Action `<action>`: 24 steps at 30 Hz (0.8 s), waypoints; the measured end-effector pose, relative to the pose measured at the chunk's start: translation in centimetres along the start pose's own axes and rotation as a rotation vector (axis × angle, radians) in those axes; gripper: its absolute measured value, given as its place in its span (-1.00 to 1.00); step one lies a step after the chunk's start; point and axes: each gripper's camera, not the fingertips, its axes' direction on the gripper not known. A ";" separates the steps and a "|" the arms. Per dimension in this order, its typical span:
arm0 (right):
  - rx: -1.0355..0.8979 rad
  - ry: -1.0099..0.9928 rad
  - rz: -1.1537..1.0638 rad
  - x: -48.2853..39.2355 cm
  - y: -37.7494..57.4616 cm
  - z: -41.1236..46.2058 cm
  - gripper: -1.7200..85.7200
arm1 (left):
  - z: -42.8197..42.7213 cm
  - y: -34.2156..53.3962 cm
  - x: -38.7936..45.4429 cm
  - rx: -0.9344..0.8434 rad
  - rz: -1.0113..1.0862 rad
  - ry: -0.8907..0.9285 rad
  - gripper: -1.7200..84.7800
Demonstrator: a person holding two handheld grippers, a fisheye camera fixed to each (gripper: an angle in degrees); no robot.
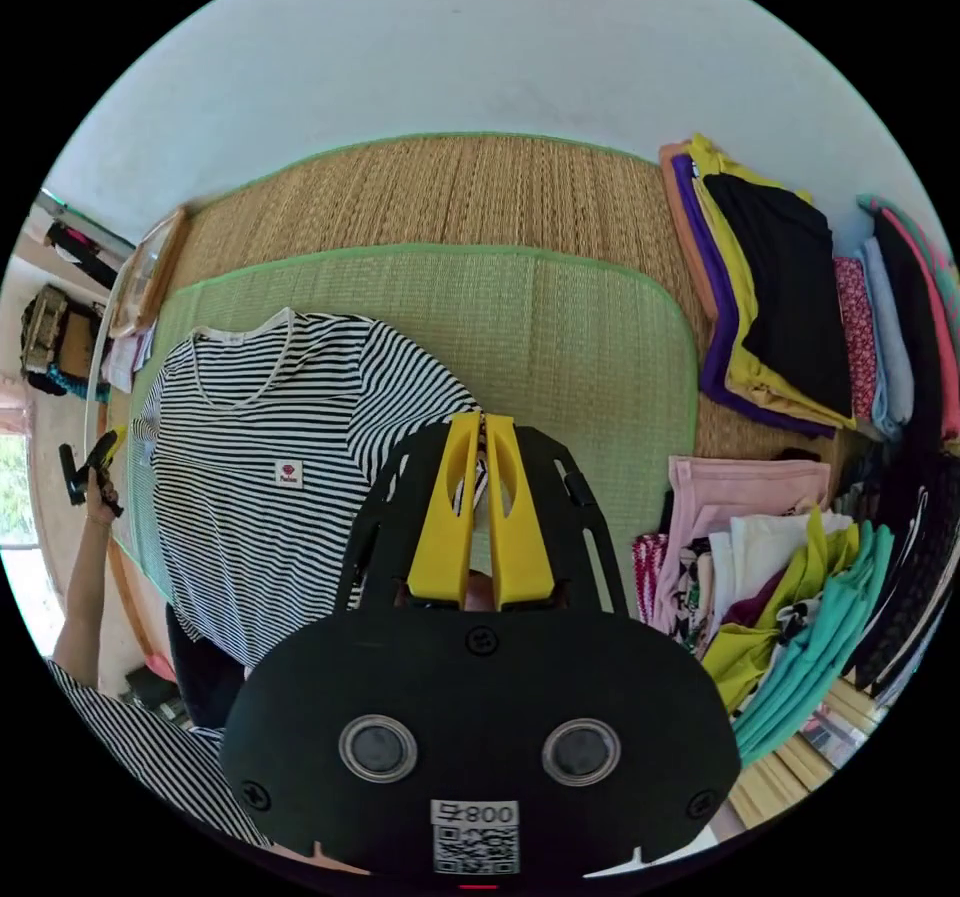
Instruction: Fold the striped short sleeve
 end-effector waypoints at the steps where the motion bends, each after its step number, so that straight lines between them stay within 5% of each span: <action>1: 0.020 -0.016 -0.035 -1.1 0.6 0.3 -0.96 | 0.0 0.3 0.9 0.017 0.023 0.008 -0.83; 10: 0.155 -0.078 -0.150 -9.1 0.8 2.1 -0.90 | 6.5 -1.7 12.2 -0.108 0.296 0.081 -0.83; 24: 0.063 -0.150 -0.200 -11.9 -2.4 10.8 -0.89 | 14.2 -4.9 18.6 -0.162 0.321 0.000 -0.94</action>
